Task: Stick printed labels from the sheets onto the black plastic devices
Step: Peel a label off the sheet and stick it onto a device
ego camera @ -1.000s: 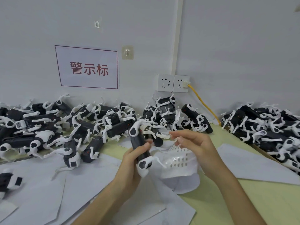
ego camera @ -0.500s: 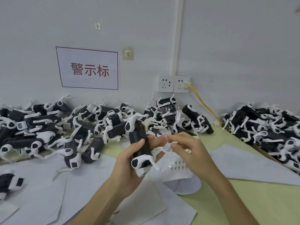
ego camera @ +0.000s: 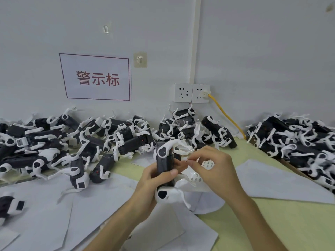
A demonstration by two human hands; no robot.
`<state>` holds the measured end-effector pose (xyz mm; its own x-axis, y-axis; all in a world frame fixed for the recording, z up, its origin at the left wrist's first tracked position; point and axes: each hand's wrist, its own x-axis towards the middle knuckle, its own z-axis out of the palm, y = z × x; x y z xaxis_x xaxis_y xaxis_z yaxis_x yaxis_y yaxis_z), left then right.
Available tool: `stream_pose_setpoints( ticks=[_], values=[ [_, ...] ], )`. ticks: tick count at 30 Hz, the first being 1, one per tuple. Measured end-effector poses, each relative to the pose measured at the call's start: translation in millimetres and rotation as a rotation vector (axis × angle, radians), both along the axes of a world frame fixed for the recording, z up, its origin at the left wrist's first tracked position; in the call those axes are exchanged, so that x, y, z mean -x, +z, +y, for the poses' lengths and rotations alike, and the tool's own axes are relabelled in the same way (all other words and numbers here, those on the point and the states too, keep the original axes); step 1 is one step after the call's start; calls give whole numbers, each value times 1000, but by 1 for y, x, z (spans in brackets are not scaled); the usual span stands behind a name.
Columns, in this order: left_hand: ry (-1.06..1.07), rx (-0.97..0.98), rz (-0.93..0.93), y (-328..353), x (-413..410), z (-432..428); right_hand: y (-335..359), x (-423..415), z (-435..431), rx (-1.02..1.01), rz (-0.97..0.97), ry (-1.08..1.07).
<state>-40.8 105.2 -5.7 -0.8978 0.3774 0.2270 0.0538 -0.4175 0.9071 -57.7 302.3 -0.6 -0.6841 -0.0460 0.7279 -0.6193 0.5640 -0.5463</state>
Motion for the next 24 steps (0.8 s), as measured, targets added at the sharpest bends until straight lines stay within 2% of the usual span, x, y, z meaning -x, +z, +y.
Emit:
stream_pose_setpoints(
  ticks=[10,15,24],
  values=[
    [46,113,58,-6,3,1,-2,0,-1,-128,14,-48],
    [102,141,40,-5,2,2,-4,-1,-2,-185,-40,-58],
    [172,174,4,-12,8,5,-1,-5,-4,-187,-94,-10]
  ],
)
